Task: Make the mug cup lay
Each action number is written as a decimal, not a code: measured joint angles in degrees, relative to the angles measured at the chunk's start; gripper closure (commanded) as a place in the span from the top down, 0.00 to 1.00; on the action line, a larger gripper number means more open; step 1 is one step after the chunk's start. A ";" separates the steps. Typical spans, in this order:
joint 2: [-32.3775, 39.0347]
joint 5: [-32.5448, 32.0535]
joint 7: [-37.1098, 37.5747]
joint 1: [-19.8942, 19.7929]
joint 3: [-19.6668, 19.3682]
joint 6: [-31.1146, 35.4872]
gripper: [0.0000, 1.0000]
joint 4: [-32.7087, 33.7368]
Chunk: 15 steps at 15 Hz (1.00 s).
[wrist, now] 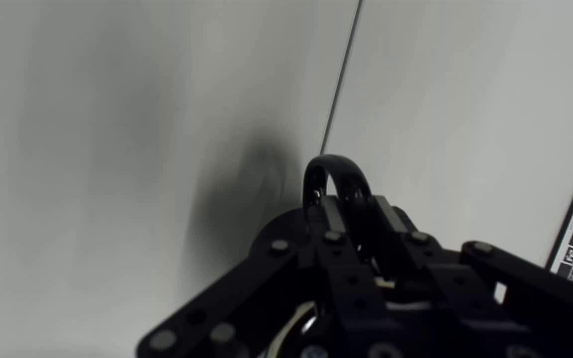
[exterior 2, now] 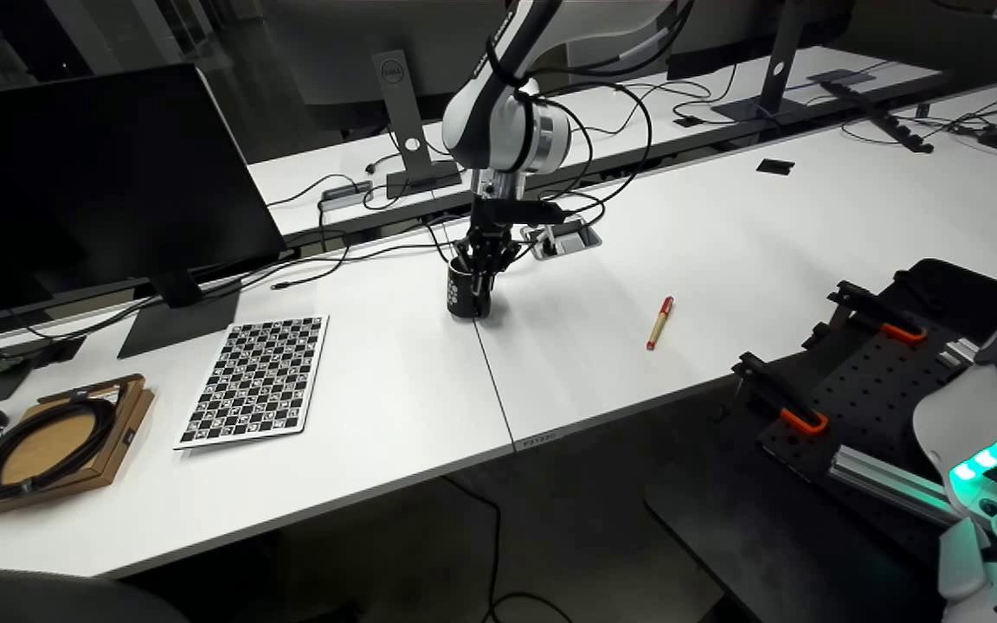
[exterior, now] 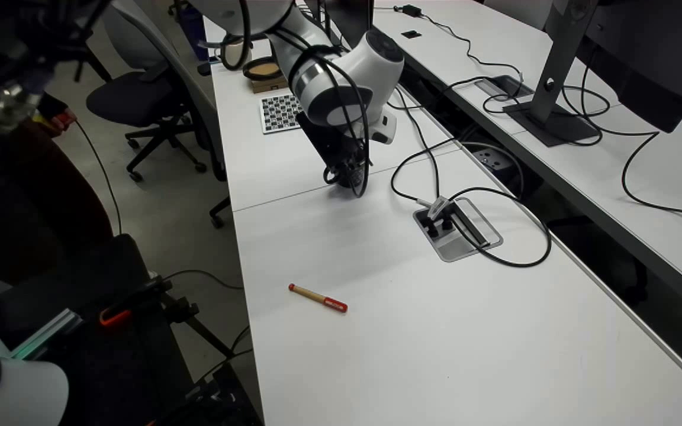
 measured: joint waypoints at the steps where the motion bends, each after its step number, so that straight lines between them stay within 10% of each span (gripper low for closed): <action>1: 0.40 1.41 -1.71 -1.39 0.97 -0.40 0.05 0.01; 15: 5.12 15.61 -15.56 -12.13 8.23 -5.69 0.18 0.50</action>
